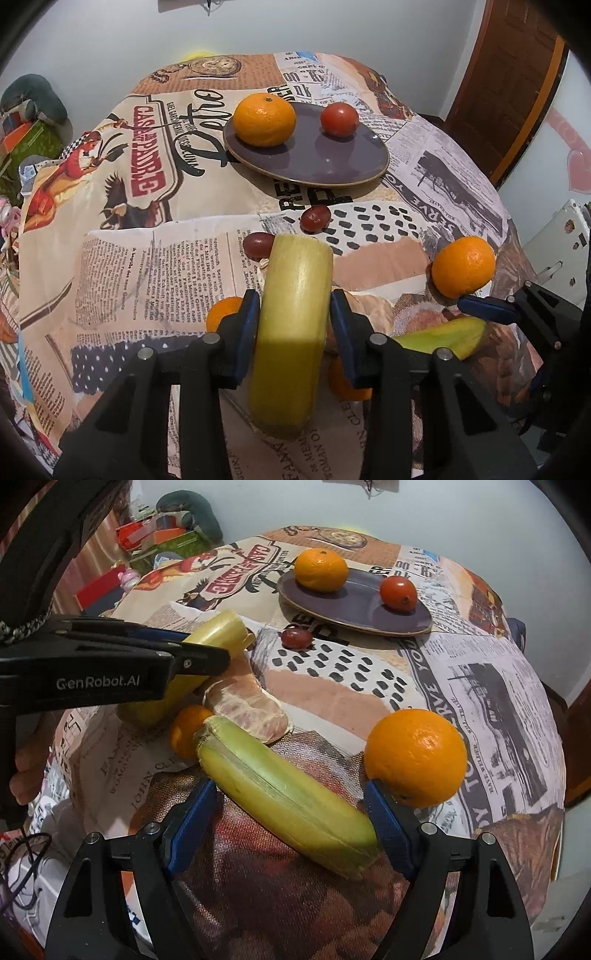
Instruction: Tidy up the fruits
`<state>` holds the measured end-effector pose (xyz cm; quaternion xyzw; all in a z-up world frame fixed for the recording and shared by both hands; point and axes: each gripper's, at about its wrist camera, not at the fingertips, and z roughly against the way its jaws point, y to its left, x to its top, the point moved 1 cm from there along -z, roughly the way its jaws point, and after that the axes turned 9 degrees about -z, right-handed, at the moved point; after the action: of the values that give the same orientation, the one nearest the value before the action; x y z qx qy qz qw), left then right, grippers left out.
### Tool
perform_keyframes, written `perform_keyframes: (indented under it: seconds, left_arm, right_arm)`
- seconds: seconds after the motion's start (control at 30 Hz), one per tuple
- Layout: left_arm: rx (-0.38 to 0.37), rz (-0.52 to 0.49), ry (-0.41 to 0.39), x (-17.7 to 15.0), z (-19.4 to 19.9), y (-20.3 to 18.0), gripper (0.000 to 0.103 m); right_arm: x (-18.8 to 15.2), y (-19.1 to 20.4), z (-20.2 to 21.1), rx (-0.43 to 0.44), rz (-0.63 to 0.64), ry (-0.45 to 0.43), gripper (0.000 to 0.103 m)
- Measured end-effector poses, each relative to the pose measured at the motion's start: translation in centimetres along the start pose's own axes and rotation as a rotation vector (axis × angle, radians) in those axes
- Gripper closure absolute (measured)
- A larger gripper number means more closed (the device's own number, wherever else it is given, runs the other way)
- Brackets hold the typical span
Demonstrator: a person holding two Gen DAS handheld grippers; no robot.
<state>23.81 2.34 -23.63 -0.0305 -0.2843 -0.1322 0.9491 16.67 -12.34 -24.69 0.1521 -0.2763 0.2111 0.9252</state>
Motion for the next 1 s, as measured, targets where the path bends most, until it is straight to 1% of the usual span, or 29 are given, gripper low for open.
perform_keyframes:
  seconds: [0.03, 0.1, 0.13, 0.2, 0.23, 0.33, 0.4, 0.43, 0.5, 0.57, 0.67, 0.73, 0.77, 0.83, 0.9, 0.97, 1.0]
  left_arm:
    - [0.0, 0.001, -0.002, 0.0, 0.2, 0.0, 0.064]
    - [0.0, 0.009, -0.009, -0.2, 0.6, 0.1, 0.065]
    - [0.0, 0.013, -0.013, -0.2, 0.9, 0.2, 0.065]
    - [0.002, 0.02, -0.027, -0.4, 1.8, 0.3, 0.065]
    - [0.003, 0.021, -0.034, -0.5, 2.2, 0.3, 0.065]
    - [0.014, 0.024, -0.055, -0.9, 3.7, 0.4, 0.066]
    - [0.026, 0.028, -0.07, -1.3, 4.8, 0.5, 0.066]
    - [0.029, 0.03, -0.077, -1.4, 5.2, 0.5, 0.066]
    - [0.035, 0.036, -0.094, -1.8, 6.3, 0.7, 0.066]
    - [0.042, 0.037, -0.11, -2.2, 7.3, 0.7, 0.066]
    - [0.049, 0.038, -0.122, -2.9, 8.4, 0.7, 0.066]
    - [0.052, 0.04, -0.127, -3.4, 8.8, 0.7, 0.066]
    - [0.052, 0.044, -0.129, -3.6, 9.0, 0.8, 0.066]
    - [0.052, 0.049, -0.132, -3.9, 9.3, 0.9, 0.066]
    - [0.052, 0.056, -0.134, -4.3, 9.7, 1.2, 0.066]
    - [0.052, 0.064, -0.136, -4.6, 9.8, 1.5, 0.066]
    - [0.051, 0.067, -0.136, -4.7, 9.9, 1.5, 0.066]
  right_arm:
    - [0.0, 0.0, 0.0, 0.001, 0.001, -0.002, 0.026]
    - [0.0, 0.4, 0.2, -0.008, 0.022, -0.014, 0.034]
    - [-0.1, 0.5, 0.3, -0.014, 0.032, -0.018, 0.036]
    - [-0.2, 0.9, 0.5, -0.031, 0.057, -0.028, 0.042]
    - [-0.3, 1.0, 0.7, -0.036, 0.066, -0.033, 0.044]
    - [-0.4, 0.9, 1.2, -0.038, 0.074, -0.043, 0.053]
    - [-0.4, 0.7, 1.8, -0.034, 0.07, -0.052, 0.063]
    - [-0.4, 0.5, 2.2, -0.031, 0.065, -0.055, 0.067]
    - [-0.5, 0.1, 2.8, -0.032, 0.055, -0.056, 0.085]
    - [-0.6, -0.3, 2.8, -0.04, 0.046, -0.046, 0.089]
    - [-0.7, -0.8, 2.9, -0.032, 0.034, -0.025, 0.089]
    - [-0.6, -0.6, 2.9, -0.003, 0.027, -0.013, 0.089]
    - [-0.5, -0.3, 2.8, 0.006, 0.035, -0.007, 0.087]
    - [-0.4, 0.4, 2.6, -0.001, 0.067, -0.007, 0.079]
    - [-0.1, 1.3, 2.0, -0.012, 0.109, -0.006, 0.065]
    - [0.2, 1.8, 1.5, -0.021, 0.142, 0.0, 0.059]
    - [0.4, 2.1, 1.0, -0.035, 0.16, 0.005, 0.058]
